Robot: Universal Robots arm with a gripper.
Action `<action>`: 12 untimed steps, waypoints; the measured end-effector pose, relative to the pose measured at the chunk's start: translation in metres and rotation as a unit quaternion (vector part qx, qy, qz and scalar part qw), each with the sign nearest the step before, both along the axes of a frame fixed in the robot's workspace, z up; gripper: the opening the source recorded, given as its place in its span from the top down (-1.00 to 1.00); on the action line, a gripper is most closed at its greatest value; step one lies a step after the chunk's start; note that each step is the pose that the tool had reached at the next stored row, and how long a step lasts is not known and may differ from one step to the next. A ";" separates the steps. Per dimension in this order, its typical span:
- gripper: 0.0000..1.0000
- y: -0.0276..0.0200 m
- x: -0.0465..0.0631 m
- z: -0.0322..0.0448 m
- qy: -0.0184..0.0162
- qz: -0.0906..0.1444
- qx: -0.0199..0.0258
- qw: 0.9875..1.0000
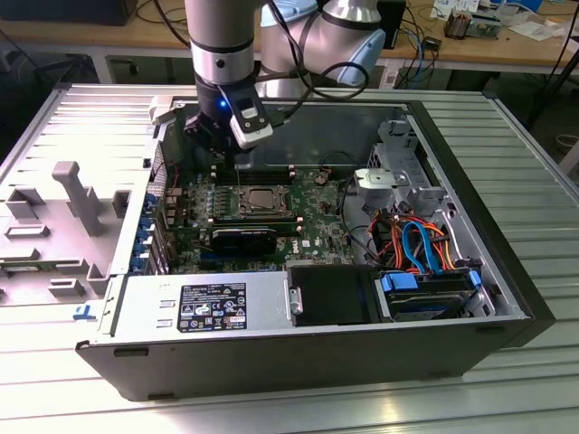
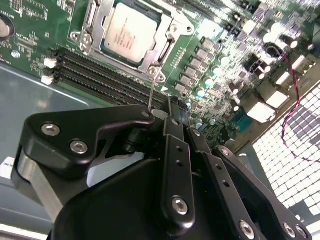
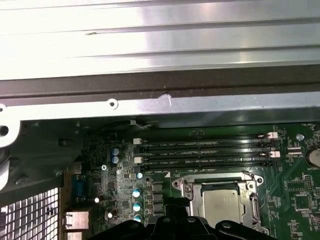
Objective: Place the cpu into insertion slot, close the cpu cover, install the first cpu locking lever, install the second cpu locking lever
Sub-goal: 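Install the first cpu locking lever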
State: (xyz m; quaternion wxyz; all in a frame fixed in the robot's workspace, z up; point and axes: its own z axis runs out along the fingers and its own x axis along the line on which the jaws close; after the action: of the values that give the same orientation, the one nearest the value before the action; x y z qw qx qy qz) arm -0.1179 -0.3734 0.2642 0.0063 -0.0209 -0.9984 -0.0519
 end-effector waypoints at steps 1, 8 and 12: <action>0.79 0.0015 0.000 0.0000 0.000 0.000 0.000 1.000; 0.79 0.0096 -0.001 -0.0006 0.000 0.005 0.000 1.000; 0.79 0.0122 -0.001 -0.0010 0.000 0.025 0.000 1.000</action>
State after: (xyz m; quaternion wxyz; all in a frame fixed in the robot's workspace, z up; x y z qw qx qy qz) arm -0.1193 -0.3612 0.2632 0.0076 0.0044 -0.9986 -0.0520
